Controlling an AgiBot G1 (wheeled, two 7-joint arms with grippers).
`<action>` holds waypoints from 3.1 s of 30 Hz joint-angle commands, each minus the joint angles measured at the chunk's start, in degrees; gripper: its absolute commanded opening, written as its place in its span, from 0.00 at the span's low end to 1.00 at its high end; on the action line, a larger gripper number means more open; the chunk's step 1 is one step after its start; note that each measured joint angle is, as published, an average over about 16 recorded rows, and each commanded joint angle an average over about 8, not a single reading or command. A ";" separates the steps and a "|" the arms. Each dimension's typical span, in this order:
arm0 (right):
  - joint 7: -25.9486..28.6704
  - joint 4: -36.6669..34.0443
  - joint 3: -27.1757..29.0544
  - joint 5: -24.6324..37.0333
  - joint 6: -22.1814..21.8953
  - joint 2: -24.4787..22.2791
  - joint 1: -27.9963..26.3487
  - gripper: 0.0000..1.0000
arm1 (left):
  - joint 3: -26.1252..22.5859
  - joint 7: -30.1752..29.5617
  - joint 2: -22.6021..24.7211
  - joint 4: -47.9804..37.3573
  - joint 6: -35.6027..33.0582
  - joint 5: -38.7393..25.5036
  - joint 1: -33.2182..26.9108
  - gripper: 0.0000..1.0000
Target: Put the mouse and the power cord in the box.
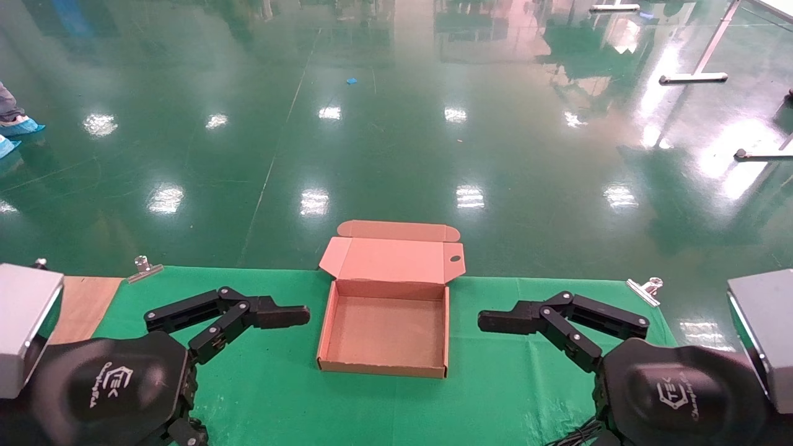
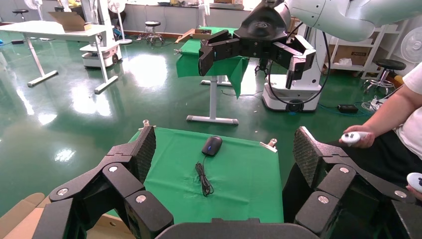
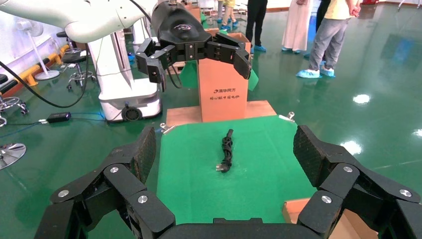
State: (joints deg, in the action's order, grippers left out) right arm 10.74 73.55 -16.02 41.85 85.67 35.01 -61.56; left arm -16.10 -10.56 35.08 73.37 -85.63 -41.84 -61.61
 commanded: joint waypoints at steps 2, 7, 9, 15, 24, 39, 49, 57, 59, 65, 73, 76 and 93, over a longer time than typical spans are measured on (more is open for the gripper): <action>0.00 0.00 0.00 0.00 0.00 0.00 0.00 1.00 | 0.00 0.00 0.00 0.00 0.00 0.00 0.00 1.00; 0.00 0.00 0.00 0.00 0.00 0.00 0.00 1.00 | 0.00 0.00 0.00 0.00 0.00 0.00 0.00 1.00; 0.00 0.00 0.00 0.00 0.00 0.00 0.00 1.00 | 0.00 0.00 0.00 0.00 0.00 0.00 0.00 1.00; 0.00 0.00 0.00 0.00 0.00 0.00 0.00 1.00 | 0.00 0.00 0.00 0.00 0.00 0.00 0.00 1.00; 0.00 0.00 0.00 0.00 0.00 0.00 0.00 1.00 | 0.00 0.00 0.00 0.00 0.00 0.00 0.00 1.00; -3.22 -0.32 -1.62 5.09 1.41 0.45 -1.80 1.00 | -2.98 2.80 1.05 -1.96 -2.27 -6.38 -1.83 1.00; -8.79 -2.93 -9.70 25.63 1.86 3.08 -7.23 1.00 | -11.17 9.74 5.33 -12.93 -3.67 -21.85 -6.82 1.00; -14.89 -9.88 -17.16 44.66 -0.47 8.27 -12.75 1.00 | -17.43 18.68 10.83 -26.92 -0.82 -35.31 -11.97 1.00; -16.94 -12.54 -18.98 49.53 -1.68 9.86 -14.42 1.00 | -19.03 21.11 12.32 -30.50 0.81 -39.25 -13.75 1.00; -23.53 -22.50 -23.58 61.46 -6.40 15.20 -19.48 1.00 | -23.60 27.43 16.55 -41.18 6.35 -50.21 -19.69 1.00; -32.08 -37.75 -27.24 69.22 -12.00 22.51 -24.41 1.00 | -27.85 34.58 19.53 -54.00 11.20 -59.15 -26.65 1.00; -35.25 -43.08 -27.88 70.06 -13.34 24.93 -25.49 1.00 | -29.12 36.97 20.17 -57.61 13.75 -61.71 -28.55 1.00; -48.10 -63.68 -26.69 67.79 -18.30 30.46 -28.59 1.00 | -29.81 43.44 24.94 -69.02 29.04 -63.95 -29.46 1.00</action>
State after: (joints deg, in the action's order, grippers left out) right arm -37.16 10.33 -42.82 109.82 67.40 65.37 -90.10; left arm -45.92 32.87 59.83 4.60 -57.21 -105.78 -91.12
